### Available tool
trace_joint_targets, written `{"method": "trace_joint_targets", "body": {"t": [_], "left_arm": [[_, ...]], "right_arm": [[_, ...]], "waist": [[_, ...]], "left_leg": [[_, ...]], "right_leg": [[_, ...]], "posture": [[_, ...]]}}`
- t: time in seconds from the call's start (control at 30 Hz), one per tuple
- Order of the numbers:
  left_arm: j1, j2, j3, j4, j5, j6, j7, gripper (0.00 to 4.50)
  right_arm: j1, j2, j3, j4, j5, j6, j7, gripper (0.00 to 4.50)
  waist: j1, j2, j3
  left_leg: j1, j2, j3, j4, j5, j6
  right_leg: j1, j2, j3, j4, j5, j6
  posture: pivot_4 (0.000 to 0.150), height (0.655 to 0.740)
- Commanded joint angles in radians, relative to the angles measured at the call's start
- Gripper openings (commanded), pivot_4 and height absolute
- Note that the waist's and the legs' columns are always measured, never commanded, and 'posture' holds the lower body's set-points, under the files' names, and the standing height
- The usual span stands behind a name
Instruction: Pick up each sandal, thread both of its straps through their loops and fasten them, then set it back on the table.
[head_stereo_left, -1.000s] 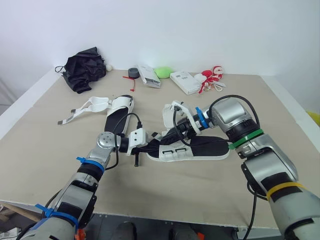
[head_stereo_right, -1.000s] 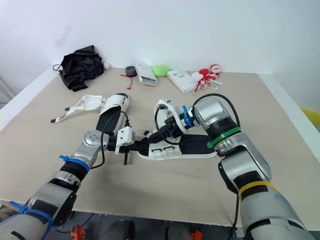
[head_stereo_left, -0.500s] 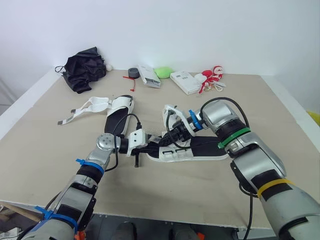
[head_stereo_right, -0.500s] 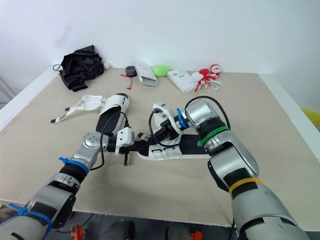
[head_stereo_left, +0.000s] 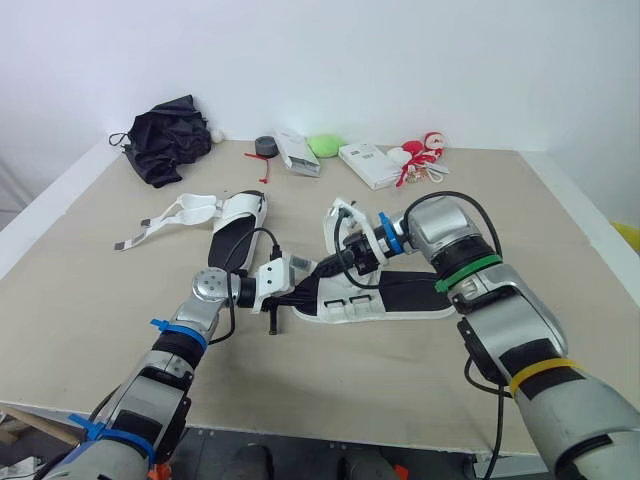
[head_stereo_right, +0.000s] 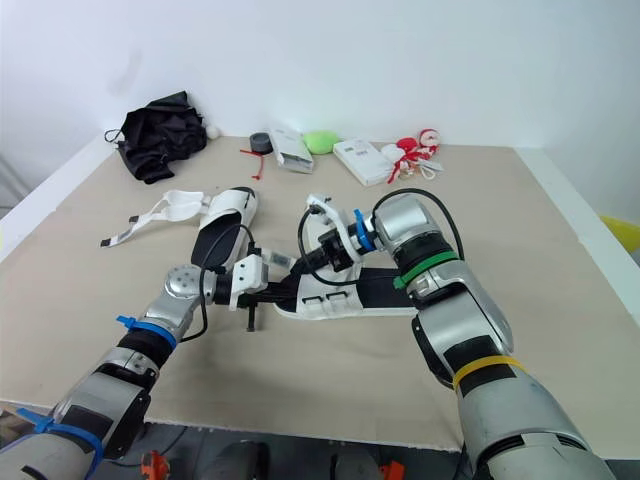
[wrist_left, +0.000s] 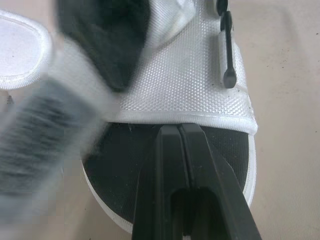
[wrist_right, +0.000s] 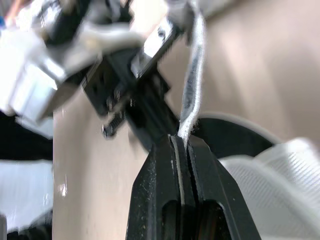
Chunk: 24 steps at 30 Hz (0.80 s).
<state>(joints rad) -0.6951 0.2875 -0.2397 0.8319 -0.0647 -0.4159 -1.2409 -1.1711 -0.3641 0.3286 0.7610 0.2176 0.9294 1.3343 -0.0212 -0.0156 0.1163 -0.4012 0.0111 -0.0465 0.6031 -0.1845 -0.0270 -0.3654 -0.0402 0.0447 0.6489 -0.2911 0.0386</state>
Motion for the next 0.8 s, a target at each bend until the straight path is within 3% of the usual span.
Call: {"method": "trace_joint_targets", "body": {"t": [0.03, 0.2, 0.4, 0.5, 0.67, 0.8], "left_arm": [[0.120, 0.024, -0.115, 0.140, 0.138, 0.094, -0.020, 0.00], [0.116, 0.024, -0.117, 0.148, 0.139, 0.090, -0.025, 0.00], [0.104, 0.020, -0.120, 0.159, 0.140, 0.091, -0.030, 0.00], [0.100, 0.021, -0.120, 0.166, 0.141, 0.089, -0.033, 0.00], [0.084, 0.021, -0.121, 0.176, 0.144, 0.091, -0.036, 0.00], [0.078, 0.026, -0.119, 0.179, 0.145, 0.090, -0.040, 0.00]], "right_arm": [[0.090, -0.057, -0.146, -0.211, 0.080, 0.079, -0.081, 0.10], [0.287, -0.055, -0.302, -0.533, 0.172, 0.127, -0.215, 0.10], [0.658, 0.085, -0.466, -1.049, 0.300, -0.117, -0.372, 0.10], [0.729, 0.106, -0.430, -1.105, 0.264, -0.266, -0.397, 0.10], [0.794, 0.060, -0.267, -1.075, -0.019, -0.737, -0.444, 0.10], [0.840, -0.056, -0.193, -0.998, -0.195, -1.108, -0.422, 0.10]], "waist": [[0.001, -0.001, -0.001], [0.001, 0.001, -0.001], [0.001, -0.001, -0.002], [0.000, 0.000, 0.001], [0.000, -0.004, 0.003], [0.001, -0.007, 0.004]], "left_leg": [[0.000, 0.000, 0.000, 0.000, 0.000, 0.000], [0.000, 0.000, 0.000, -0.001, 0.000, 0.000], [0.000, 0.001, -0.001, -0.002, 0.000, 0.000], [0.000, 0.001, 0.001, -0.002, 0.000, 0.000], [0.001, 0.000, 0.001, -0.002, -0.001, -0.001], [0.000, 0.000, 0.001, -0.002, 0.000, 0.000]], "right_leg": [[0.000, 0.000, 0.000, 0.000, 0.000, 0.000], [0.000, 0.000, 0.000, -0.001, 0.000, 0.001], [0.002, 0.002, -0.001, -0.003, -0.002, 0.003], [0.002, 0.000, 0.000, -0.003, -0.003, 0.004], [0.002, -0.002, -0.001, -0.003, -0.003, 0.002], [0.002, -0.002, -0.002, -0.004, -0.004, 0.002]], "posture": [[0.150, 0.7400], [0.150, 0.7400], [0.150, 0.7400], [0.150, 0.7400], [0.150, 0.7400], [0.150, 0.7400]]}}
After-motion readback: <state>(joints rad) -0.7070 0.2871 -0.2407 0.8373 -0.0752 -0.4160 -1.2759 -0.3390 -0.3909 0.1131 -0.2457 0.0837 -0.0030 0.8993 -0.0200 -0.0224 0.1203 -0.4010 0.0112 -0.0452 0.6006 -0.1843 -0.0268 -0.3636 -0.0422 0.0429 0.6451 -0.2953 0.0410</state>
